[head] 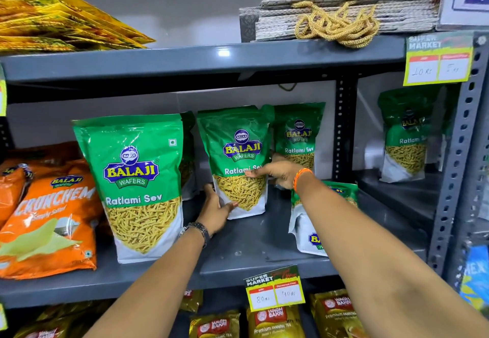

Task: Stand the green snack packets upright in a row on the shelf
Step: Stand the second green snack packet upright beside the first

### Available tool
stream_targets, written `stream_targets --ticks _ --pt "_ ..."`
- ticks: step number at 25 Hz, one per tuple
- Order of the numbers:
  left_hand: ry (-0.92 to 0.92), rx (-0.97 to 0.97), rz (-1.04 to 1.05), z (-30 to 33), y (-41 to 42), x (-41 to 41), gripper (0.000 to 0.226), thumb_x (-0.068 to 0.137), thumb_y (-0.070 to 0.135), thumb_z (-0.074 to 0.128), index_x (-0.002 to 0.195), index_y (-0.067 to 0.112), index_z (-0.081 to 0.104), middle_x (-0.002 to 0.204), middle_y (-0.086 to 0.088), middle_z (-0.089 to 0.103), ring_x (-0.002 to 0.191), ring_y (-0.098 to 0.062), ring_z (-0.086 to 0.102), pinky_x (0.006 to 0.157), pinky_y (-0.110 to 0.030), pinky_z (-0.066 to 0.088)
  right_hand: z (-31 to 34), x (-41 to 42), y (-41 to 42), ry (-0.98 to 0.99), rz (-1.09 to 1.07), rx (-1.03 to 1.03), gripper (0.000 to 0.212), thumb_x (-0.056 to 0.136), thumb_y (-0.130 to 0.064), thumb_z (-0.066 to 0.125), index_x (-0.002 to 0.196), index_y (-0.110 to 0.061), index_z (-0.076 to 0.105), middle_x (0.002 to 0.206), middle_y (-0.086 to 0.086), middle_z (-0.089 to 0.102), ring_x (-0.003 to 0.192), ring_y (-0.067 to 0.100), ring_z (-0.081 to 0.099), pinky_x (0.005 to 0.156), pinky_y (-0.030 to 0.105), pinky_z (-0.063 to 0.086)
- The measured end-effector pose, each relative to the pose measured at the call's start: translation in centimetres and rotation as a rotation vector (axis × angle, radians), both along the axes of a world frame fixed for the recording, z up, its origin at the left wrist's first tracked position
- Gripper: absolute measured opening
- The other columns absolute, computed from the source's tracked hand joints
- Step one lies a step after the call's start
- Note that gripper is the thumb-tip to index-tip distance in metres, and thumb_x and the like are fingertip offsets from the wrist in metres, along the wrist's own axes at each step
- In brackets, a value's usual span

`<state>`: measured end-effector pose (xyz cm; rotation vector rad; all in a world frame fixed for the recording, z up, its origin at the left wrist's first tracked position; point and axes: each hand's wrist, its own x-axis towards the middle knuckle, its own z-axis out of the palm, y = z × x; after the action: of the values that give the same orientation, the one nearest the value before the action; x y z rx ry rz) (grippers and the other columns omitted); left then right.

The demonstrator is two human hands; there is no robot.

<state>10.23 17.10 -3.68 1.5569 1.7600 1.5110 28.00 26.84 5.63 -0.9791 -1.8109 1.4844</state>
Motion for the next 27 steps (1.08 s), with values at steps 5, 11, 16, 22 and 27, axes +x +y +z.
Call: stream_targets --ticks 5,11,16,22,27 --pt "0.019 0.004 -0.022 0.0 -0.3 -0.1 0.053 0.09 0.0 0.066 0.123 0.006 0.025 0.135 -0.006 0.046 0.127 -0.016 0.044 0.106 -0.026 0.033 -0.1 0.4 -1.3 -0.02 -0.032 0.059 0.075 0.057 -0.026 0.099 0.122 -0.019 0.062 0.122 0.002 0.074 0.123 0.03 0.062 0.101 0.049 0.05" --pt "0.063 -0.032 -0.032 0.4 -2.5 0.0 0.052 0.092 0.007 0.066 0.124 0.007 0.025 0.137 -0.006 0.048 0.13 -0.019 0.046 0.106 -0.028 0.035 -0.3 1.2 -2.8 -0.051 -0.018 0.121 0.085 0.054 -0.029 0.099 0.128 -0.013 0.063 0.127 0.009 0.074 0.123 0.034 0.064 0.106 0.062 0.047" --pt "0.101 -0.053 -0.007 0.5 -5.2 0.7 0.06 0.092 0.011 0.068 0.134 0.006 0.025 0.15 -0.012 0.045 0.139 -0.026 0.043 0.116 -0.041 0.035 -0.1 2.0 -5.8 -0.07 -0.033 0.169 0.076 0.057 -0.027 0.098 0.125 -0.014 0.065 0.125 0.008 0.074 0.122 0.034 0.064 0.101 0.064 0.05" --pt "0.185 -0.08 0.001 0.4 -7.9 1.2 0.074 0.091 0.021 0.07 0.144 0.008 0.02 0.151 -0.012 0.045 0.138 -0.029 0.045 0.115 -0.044 0.037 -0.6 3.0 -8.3 -0.063 -0.053 0.216 0.064 0.058 -0.029 0.098 0.115 -0.022 0.071 0.118 0.002 0.077 0.115 0.03 0.068 0.096 0.061 0.054" --pt "0.28 -0.061 0.031 0.2 -9.8 1.2 0.048 0.091 0.031 0.068 0.116 0.017 0.029 0.111 -0.006 0.061 0.104 -0.025 0.06 0.087 -0.034 0.047 -0.4 3.4 -9.5 -0.086 -0.041 0.224 0.045 0.057 -0.036 0.098 0.091 -0.031 0.068 0.098 -0.012 0.076 0.098 0.018 0.068 0.084 0.048 0.06"
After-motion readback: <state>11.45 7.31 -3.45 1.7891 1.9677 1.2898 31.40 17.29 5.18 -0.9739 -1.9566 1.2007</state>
